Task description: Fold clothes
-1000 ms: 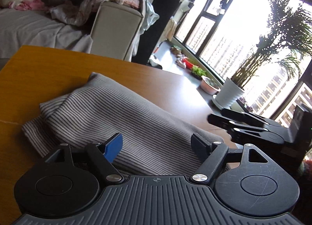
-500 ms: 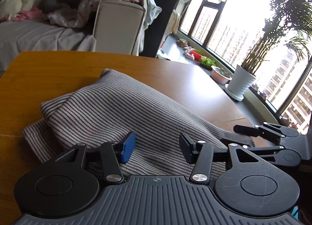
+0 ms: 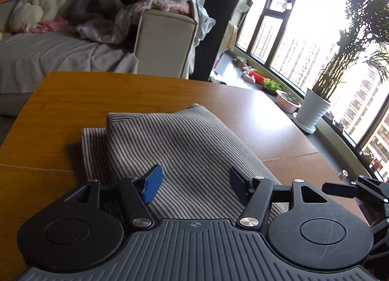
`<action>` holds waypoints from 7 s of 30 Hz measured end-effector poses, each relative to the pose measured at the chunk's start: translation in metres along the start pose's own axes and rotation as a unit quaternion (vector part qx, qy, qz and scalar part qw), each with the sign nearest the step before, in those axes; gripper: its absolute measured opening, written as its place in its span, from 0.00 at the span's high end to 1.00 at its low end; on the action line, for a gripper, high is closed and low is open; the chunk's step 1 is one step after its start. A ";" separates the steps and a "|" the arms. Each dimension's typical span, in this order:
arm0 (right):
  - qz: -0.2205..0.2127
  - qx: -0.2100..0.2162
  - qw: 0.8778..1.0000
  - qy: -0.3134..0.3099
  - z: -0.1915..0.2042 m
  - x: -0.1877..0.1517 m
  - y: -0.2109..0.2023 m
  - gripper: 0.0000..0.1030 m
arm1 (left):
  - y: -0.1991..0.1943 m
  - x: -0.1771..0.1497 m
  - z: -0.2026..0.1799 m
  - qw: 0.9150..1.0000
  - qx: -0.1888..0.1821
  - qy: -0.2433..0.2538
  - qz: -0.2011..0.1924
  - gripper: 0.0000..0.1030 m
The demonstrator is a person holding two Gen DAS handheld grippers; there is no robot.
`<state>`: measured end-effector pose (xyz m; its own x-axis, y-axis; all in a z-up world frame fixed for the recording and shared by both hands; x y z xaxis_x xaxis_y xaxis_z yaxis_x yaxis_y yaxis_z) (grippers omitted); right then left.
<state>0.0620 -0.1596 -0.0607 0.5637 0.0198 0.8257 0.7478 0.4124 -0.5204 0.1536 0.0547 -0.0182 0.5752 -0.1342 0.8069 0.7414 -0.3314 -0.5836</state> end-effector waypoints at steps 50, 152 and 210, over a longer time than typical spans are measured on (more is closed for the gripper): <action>0.046 0.014 0.995 -0.086 0.045 -0.043 -0.014 0.19 | -0.044 -0.063 -0.010 0.999 0.019 0.036 0.026 0.17; 0.063 0.116 0.956 -0.263 0.069 0.109 0.006 0.73 | 0.027 -0.008 0.025 0.995 -0.029 0.080 0.059 0.20; 0.095 0.068 0.940 0.320 -0.057 0.016 0.017 0.25 | 0.064 0.048 0.006 0.992 -0.063 0.107 0.007 0.11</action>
<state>0.1042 -0.2042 -0.0688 0.8115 -0.4284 0.3975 0.5840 0.5712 -0.5768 0.2308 0.0328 -0.0171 0.4884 -0.3312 0.8073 0.6768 -0.4401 -0.5901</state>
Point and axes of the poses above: each gripper's, at about its wrist camera, not at the fingertips, and y roughly the way its jaws point, z to its left, x to its top, the point moved 5 cm from there along y, roughly the way its jaws point, and after that the axes turned 13 degrees about y, right-handed, at the moved point
